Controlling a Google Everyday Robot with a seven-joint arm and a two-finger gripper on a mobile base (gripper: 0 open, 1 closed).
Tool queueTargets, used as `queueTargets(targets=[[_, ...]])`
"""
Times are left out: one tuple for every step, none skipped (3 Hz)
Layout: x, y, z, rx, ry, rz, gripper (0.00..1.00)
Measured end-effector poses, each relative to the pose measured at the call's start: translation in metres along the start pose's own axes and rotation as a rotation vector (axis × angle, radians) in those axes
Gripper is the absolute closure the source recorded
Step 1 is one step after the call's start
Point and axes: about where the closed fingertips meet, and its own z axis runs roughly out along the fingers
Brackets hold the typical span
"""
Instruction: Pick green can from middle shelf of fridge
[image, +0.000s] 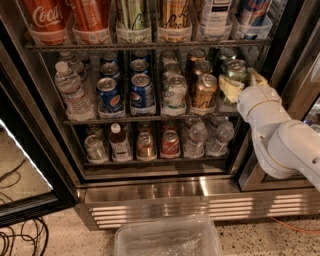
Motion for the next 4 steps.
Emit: queueTargets(targets=[[-0.034,0.007,-0.008,-0.089,-0.094,0.057,1.00],[-0.054,0.013,-0.022,-0.199,-0.123,0.109,1.00],[-0.057,0.038,-0.040,-0.342,-0.057,0.170,1.00],[-0.057,0.056,-0.058,-0.465,0.044,0.193,1.00]])
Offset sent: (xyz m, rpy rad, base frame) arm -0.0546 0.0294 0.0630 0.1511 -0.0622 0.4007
